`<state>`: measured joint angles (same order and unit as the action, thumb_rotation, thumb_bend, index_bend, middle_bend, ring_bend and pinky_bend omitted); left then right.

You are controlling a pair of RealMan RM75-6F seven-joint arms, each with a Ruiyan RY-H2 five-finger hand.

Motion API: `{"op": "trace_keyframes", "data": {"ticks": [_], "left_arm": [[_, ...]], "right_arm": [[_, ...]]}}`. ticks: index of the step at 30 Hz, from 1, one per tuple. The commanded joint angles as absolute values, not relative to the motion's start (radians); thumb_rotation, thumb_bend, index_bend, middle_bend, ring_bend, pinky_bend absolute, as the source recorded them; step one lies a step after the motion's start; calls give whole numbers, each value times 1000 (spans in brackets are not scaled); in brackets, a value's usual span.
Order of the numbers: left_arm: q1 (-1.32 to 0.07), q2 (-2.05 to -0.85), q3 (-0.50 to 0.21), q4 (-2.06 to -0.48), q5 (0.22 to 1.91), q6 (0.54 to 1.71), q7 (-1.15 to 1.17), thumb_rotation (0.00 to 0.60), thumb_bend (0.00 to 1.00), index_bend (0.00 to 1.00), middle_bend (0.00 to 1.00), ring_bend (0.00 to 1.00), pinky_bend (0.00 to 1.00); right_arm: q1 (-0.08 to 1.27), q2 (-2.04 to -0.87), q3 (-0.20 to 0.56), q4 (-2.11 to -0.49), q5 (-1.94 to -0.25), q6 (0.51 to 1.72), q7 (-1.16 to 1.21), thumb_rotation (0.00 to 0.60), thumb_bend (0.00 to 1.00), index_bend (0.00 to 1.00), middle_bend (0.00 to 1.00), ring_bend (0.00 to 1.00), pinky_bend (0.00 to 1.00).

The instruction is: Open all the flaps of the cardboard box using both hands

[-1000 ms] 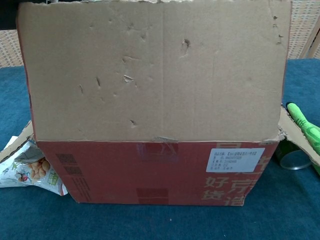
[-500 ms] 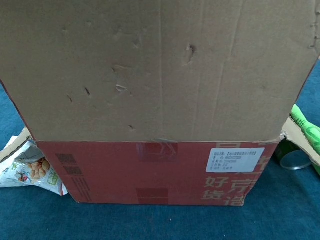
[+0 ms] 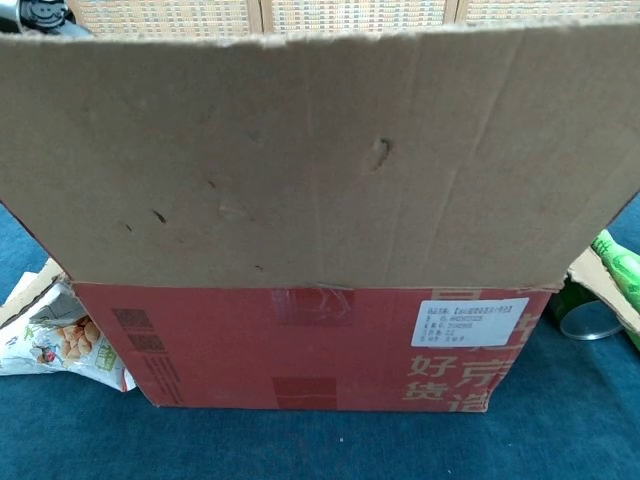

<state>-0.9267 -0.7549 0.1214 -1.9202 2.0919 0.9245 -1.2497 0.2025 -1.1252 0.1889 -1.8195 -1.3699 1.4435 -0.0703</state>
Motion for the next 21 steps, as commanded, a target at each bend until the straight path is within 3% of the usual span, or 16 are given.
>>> {"op": "trace_keyframes", "data": {"ticks": [1,9,21], "left_arm": [[-945,-754,146,-1925,2111,922,-1247,153,37,457,0,0,0],[-971,-747,187,-1939,2116,943,-1224,153,37,457,0,0,0],[-931,-721,175,-1943,2017,1004,-1114,152,38,457,0,0,0]], "right_arm": [[202,-1125,189,-1820,-1371,1444,-70,600,853,221,139,0,0],[199,-1122,187,-1820,-1372,1447,-66,600,852,221,139,0,0],[201,-1122,189,-1817,-1370,1442,-64,600,853,221,139,0,0]]}}
